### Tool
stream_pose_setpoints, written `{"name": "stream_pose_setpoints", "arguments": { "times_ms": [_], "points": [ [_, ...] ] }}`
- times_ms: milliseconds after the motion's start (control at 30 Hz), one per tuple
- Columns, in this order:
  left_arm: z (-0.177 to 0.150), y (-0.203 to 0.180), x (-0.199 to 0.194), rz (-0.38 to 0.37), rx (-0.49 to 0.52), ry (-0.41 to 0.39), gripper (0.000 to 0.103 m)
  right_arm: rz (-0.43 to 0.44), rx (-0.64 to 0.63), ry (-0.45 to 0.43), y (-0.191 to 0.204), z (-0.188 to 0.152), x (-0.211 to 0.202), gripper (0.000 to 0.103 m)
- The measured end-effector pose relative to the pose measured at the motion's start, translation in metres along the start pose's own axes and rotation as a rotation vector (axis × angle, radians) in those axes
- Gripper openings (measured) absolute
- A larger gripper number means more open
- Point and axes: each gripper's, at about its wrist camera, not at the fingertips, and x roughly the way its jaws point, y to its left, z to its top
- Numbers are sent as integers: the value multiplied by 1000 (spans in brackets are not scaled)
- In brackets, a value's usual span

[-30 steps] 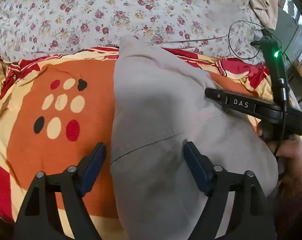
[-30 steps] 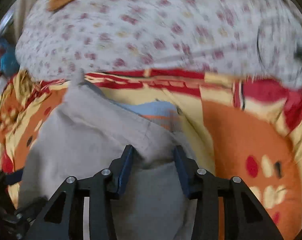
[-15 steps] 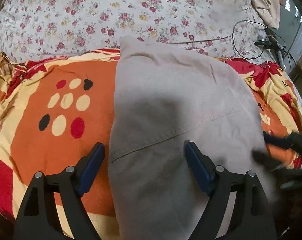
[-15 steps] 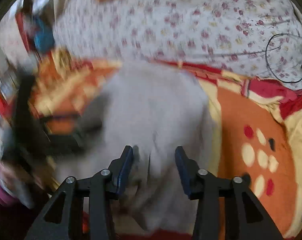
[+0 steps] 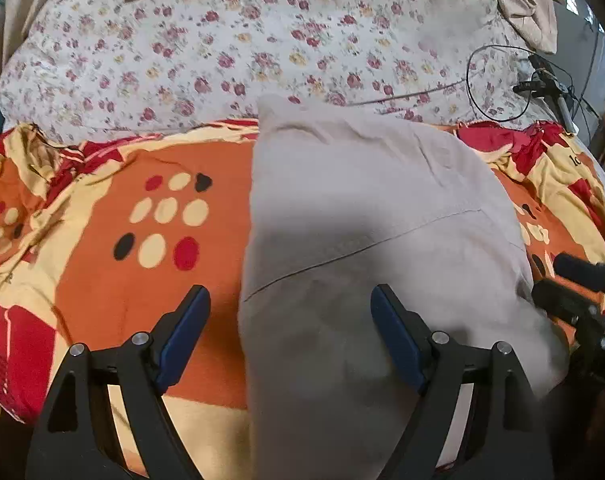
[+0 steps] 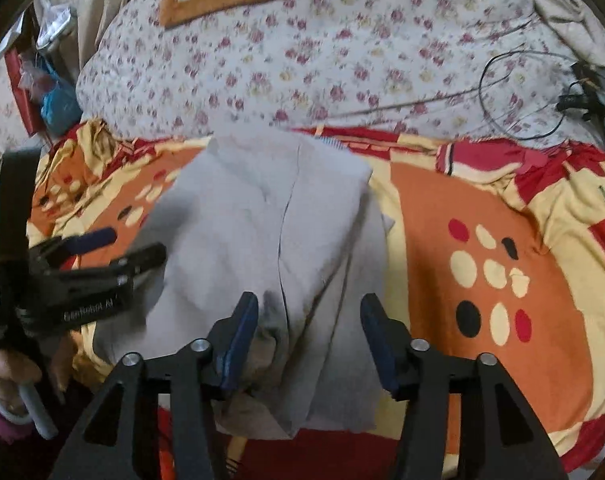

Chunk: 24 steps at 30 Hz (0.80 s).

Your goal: Fold large clothes

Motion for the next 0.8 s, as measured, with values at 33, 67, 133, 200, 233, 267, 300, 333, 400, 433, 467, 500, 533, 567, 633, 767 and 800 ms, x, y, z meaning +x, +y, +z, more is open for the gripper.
{"name": "stream_pose_setpoints", "arguments": {
  "times_ms": [33,67,133,200,233,267,300,333,400,433,467,500,533,567,633,767,800],
  "points": [
    [-1,1,-3,7,1,-9,83,-4,7,-10,1,0,-2,59],
    [-2,2,-4,12,0,-14,83,3,21,-22,3,1,-4,63],
    [-3,6,-8,15,-12,-25,83,8,44,-33,2,4,-5,69],
    [-4,10,-11,20,-34,-44,83,-6,54,-43,5,7,-5,70],
    [-4,11,-13,22,-42,-52,83,-14,52,-53,6,9,-6,72],
    [-5,12,-14,23,-51,-59,83,-27,53,-65,7,10,-6,75],
    [-5,13,-15,24,-57,-65,83,-40,54,-82,9,11,-7,75],
    [-6,14,-17,28,-63,-74,83,-50,54,-102,11,11,-9,76],
    [-6,15,-19,38,-67,-86,83,-61,59,-130,13,10,-9,78],
    [-6,15,-20,44,-66,-93,83,-62,62,-134,14,10,-8,79],
    [-6,15,-20,46,-66,-95,83,-60,61,-136,16,9,-6,79],
    [-6,15,-20,46,-65,-97,83,-63,55,-132,17,9,-4,79],
    [-6,15,-20,47,-66,-99,83,-65,49,-128,18,9,-2,79],
    [-7,15,-20,48,-69,-100,83,-72,39,-121,21,8,1,79],
    [-7,16,-19,48,-72,-100,83,-77,30,-118,23,7,3,79],
    [-8,17,-18,52,-74,-99,83,-82,32,-112,23,7,6,79],
    [-8,17,-18,54,-74,-103,83,-85,34,-112,23,7,7,79]
  ]
}}
